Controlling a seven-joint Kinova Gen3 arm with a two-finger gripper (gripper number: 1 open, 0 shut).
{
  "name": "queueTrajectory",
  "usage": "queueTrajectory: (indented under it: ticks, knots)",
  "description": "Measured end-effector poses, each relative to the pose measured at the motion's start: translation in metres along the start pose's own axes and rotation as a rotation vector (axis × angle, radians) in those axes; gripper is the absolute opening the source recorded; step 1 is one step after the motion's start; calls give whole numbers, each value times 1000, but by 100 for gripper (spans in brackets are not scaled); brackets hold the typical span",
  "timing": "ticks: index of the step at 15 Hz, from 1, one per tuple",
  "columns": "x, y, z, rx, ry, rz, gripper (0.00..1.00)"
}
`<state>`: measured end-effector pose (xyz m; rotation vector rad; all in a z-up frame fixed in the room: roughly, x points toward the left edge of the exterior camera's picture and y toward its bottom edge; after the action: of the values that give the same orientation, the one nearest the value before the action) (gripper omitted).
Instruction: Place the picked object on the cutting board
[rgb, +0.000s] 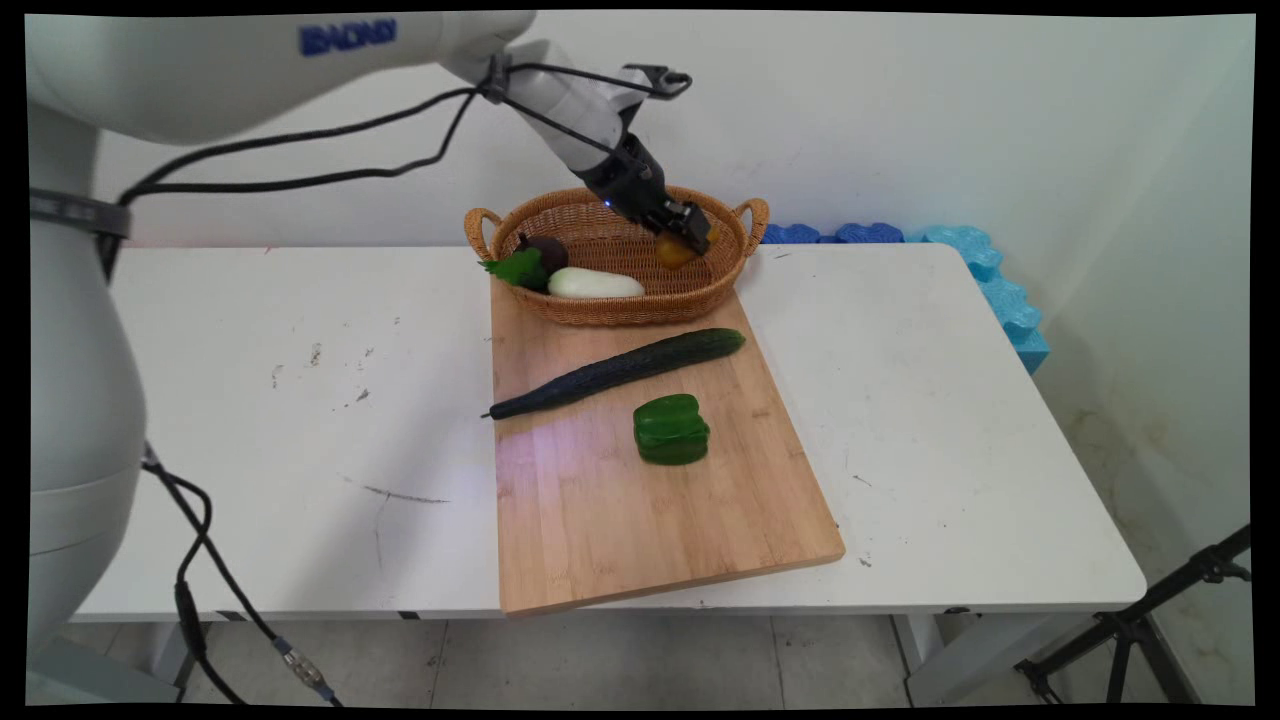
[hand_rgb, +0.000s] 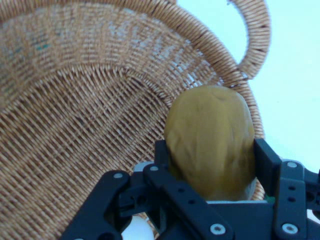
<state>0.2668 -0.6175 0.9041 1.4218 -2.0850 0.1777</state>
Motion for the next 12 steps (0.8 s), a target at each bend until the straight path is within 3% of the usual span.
queueTrajectory:
  ticks: [5, 12]
  knots:
    - [-8, 16, -40, -3, 30, 149, 0]
    - [-46, 42, -91, -34, 27, 340, 0]
